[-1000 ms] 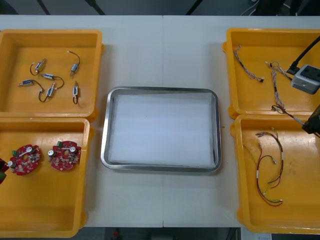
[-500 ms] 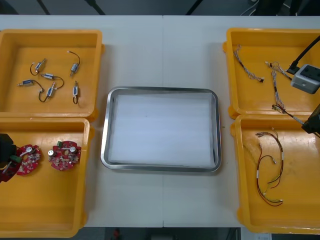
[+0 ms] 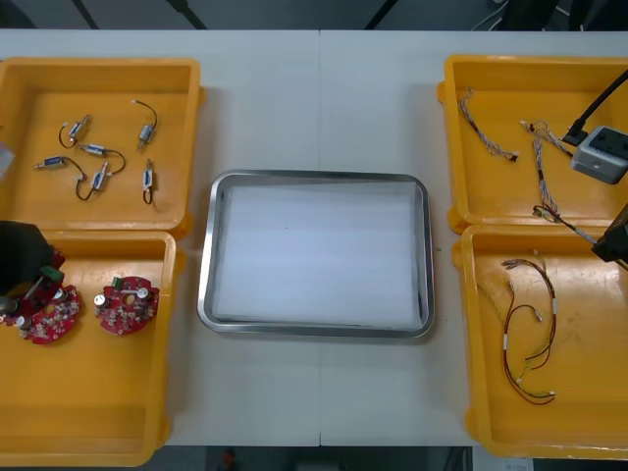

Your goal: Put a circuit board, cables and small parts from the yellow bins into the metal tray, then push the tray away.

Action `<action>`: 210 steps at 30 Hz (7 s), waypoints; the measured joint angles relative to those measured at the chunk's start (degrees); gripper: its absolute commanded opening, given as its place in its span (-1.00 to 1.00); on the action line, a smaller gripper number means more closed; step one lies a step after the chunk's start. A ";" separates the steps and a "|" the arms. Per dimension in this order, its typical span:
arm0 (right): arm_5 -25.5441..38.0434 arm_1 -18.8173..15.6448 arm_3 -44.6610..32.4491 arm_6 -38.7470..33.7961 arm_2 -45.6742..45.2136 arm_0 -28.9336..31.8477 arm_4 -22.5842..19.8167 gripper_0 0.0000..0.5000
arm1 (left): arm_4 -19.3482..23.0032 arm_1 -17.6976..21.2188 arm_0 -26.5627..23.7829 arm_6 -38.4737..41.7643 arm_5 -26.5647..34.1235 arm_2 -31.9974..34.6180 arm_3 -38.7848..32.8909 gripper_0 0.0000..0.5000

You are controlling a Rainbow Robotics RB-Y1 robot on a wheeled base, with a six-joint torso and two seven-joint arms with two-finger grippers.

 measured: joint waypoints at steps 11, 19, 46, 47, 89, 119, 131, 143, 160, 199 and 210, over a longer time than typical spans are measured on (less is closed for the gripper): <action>0.00 0.00 0.01 0.00 0.00 -0.01 0.00 -1.00 | -6.56 -0.35 -12.57 6.94 2.50 -14.25 0.00 -1.00; -0.02 0.00 0.02 0.00 0.01 -0.03 0.01 -1.00 | -15.09 -5.27 -24.57 21.90 8.85 -28.84 0.01 -1.00; -0.02 0.00 0.02 0.00 0.01 -0.05 0.01 -1.00 | -40.98 -26.93 -36.21 22.71 11.23 -54.57 9.37 -1.00; -0.02 0.00 0.02 0.00 0.01 -0.05 0.01 -1.00 | -41.87 -27.53 -36.24 22.77 11.23 -55.32 9.85 -1.00; -0.02 0.00 0.03 0.00 0.01 -0.05 0.01 -1.00 | -50.81 -34.82 -39.01 24.80 2.68 -64.32 28.89 -1.00; -0.02 0.00 0.03 0.00 0.01 -0.05 0.01 -1.00 | -51.08 -33.20 -40.51 28.19 1.54 -65.02 27.82 1.00; -0.02 0.00 0.03 0.00 0.02 -0.06 0.02 -1.00 | -35.60 -24.51 -43.36 28.19 12.72 -53.17 14.19 1.00; -1.15 0.05 0.26 0.00 2.05 -0.53 0.17 -1.00 | -13.09 -11.55 -48.53 28.16 13.13 -40.44 13.88 1.00; -8.75 2.63 -1.39 0.01 23.53 -14.33 2.99 -1.00 | 7.69 -0.06 -48.61 12.03 13.16 -21.11 35.12 1.00; -33.59 18.72 19.35 15.80 67.35 -33.11 19.23 -1.00 | -6.55 -2.99 -59.13 62.10 -4.13 -40.87 69.99 1.00; -38.25 19.69 23.24 15.80 71.06 -33.14 20.31 0.09 | -6.80 -3.21 -59.13 69.14 -7.43 -40.87 75.25 1.00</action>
